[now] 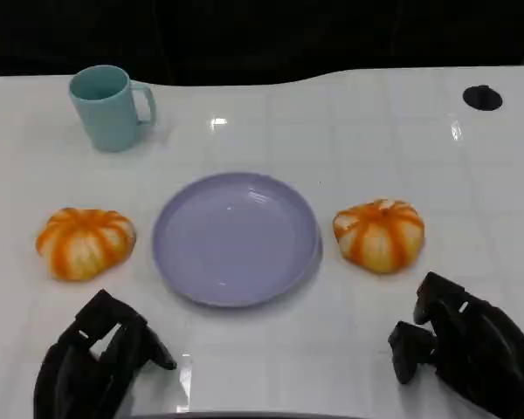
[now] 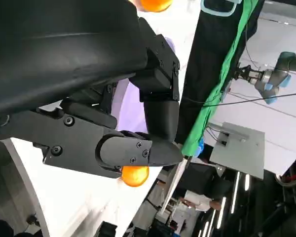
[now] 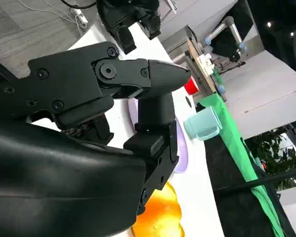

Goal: Grasp the bread from the table and place it into the plate.

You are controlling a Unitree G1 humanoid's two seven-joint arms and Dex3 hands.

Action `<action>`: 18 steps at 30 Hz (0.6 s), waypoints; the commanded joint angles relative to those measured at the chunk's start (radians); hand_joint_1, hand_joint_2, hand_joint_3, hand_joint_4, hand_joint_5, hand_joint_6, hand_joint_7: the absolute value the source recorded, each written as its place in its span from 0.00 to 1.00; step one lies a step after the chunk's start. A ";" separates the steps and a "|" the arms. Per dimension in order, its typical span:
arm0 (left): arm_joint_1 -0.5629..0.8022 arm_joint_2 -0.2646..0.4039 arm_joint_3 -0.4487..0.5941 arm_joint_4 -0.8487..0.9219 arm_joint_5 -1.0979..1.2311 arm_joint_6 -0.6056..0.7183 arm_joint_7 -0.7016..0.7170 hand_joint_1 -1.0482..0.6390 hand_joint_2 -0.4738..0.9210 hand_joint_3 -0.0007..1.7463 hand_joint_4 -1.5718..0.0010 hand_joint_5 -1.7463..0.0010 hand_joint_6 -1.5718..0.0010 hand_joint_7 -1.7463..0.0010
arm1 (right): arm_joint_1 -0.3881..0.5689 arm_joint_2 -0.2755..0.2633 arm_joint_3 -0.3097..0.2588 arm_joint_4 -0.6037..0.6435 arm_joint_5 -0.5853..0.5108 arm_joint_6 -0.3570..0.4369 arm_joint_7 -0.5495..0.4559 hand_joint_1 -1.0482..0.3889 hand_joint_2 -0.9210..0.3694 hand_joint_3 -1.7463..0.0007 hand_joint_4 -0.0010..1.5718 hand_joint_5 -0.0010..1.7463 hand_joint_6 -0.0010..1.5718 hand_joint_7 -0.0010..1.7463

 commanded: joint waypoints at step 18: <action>-0.008 0.012 -0.002 0.007 0.002 -0.024 0.010 0.27 1.00 0.15 0.59 0.00 0.67 0.12 | -0.092 -0.096 0.015 0.049 -0.222 -0.355 -0.064 0.36 0.00 0.87 0.29 0.61 0.35 0.25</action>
